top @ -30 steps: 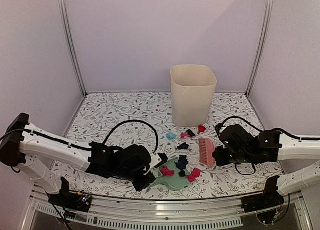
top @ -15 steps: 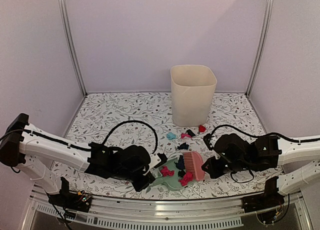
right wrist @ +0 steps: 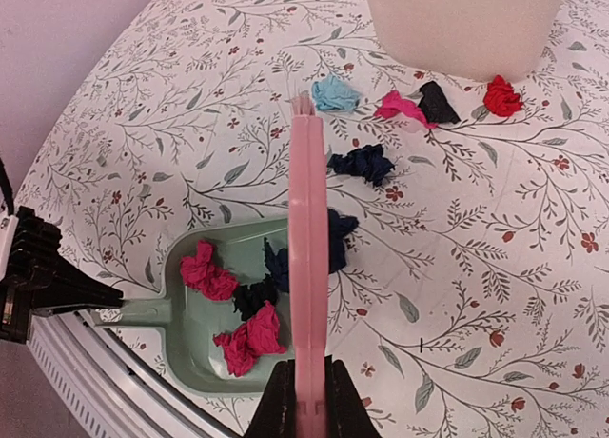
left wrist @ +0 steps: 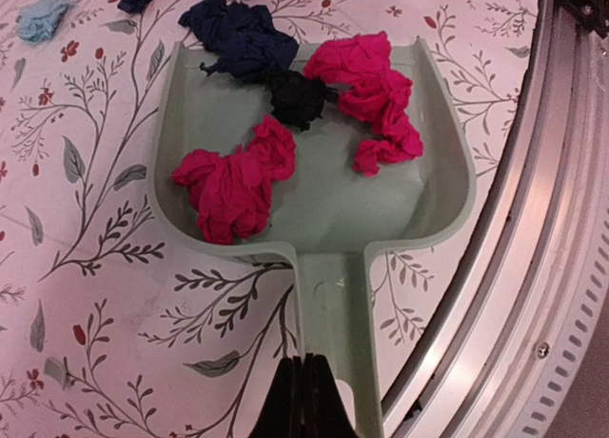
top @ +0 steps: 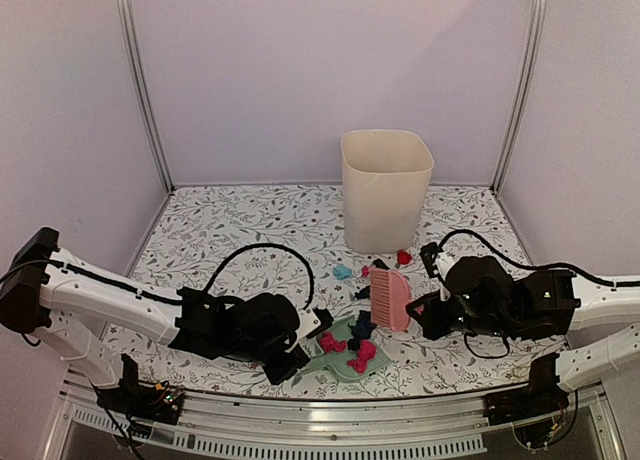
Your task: Sweep away the paper scraps from the table
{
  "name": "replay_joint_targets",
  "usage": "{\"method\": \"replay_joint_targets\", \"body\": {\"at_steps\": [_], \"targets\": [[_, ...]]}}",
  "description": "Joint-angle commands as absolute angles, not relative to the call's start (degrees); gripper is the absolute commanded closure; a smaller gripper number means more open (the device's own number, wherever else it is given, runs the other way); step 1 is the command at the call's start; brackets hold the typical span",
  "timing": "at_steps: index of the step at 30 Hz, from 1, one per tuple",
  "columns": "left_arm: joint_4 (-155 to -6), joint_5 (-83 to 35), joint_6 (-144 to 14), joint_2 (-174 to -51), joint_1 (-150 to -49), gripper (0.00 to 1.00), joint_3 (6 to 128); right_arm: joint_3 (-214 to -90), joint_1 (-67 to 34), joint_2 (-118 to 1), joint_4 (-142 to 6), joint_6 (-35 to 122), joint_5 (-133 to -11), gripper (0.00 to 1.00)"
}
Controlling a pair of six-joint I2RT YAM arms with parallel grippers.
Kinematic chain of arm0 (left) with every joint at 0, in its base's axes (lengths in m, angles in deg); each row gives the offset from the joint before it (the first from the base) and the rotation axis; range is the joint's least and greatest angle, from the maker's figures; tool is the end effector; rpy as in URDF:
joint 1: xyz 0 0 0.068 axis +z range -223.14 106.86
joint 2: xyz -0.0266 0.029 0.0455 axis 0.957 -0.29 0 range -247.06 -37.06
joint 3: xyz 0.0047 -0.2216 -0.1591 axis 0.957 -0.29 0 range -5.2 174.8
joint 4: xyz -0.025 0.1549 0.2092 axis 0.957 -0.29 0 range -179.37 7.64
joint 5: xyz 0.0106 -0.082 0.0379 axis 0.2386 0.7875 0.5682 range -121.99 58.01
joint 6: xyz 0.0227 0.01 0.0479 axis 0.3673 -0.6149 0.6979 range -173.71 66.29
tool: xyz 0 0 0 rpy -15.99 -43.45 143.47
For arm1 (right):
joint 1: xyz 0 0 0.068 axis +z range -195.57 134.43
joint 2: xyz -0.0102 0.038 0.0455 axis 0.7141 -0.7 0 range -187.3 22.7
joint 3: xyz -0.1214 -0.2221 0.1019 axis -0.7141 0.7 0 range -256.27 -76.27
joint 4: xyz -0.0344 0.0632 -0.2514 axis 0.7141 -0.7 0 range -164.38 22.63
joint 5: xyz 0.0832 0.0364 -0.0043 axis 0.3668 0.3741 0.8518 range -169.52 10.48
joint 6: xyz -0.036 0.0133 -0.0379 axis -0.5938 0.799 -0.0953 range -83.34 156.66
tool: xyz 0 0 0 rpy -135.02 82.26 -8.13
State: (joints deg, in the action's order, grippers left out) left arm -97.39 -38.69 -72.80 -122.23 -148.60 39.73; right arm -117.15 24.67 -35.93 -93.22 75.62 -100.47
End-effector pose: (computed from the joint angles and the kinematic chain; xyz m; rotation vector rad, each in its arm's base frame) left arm 0.0759 -0.2758 0.1742 1.1876 2.3172 -0.4948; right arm 0.0836 0.1951 0.2474 -0.4501 2.2928 0.5646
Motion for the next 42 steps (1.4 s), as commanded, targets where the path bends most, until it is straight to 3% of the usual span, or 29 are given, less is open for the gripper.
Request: {"method": "replay_joint_targets", "body": {"at_steps": [1, 8, 15, 30, 42], "targets": [[-97.4, -37.9, -73.3, -121.6, -148.1, 1.0, 38.5, -116.7, 24.8, -38.0, -93.6, 77.0, -111.4, 1.0], [-96.8, -37.9, -73.3, -121.6, -148.0, 1.0, 38.0, -117.4, 24.9, -47.3, -89.1, 71.6, -114.1, 1.0], [-96.8, -38.3, -73.3, -121.7, -148.1, 1.0, 38.2, -118.7, 24.8, -54.7, -81.9, 64.8, -105.0, 1.0], [-94.5, -39.5, -73.5, -121.7, -147.8, 1.0, 36.7, -114.7, 24.9, -47.4, -77.8, 63.6, -90.2, 1.0], [-92.0, -40.2, -71.5, -118.2, -147.8, 1.0, 34.8, -119.0, 24.8, -41.4, -89.0, 69.2, -105.6, 1.0]]}}
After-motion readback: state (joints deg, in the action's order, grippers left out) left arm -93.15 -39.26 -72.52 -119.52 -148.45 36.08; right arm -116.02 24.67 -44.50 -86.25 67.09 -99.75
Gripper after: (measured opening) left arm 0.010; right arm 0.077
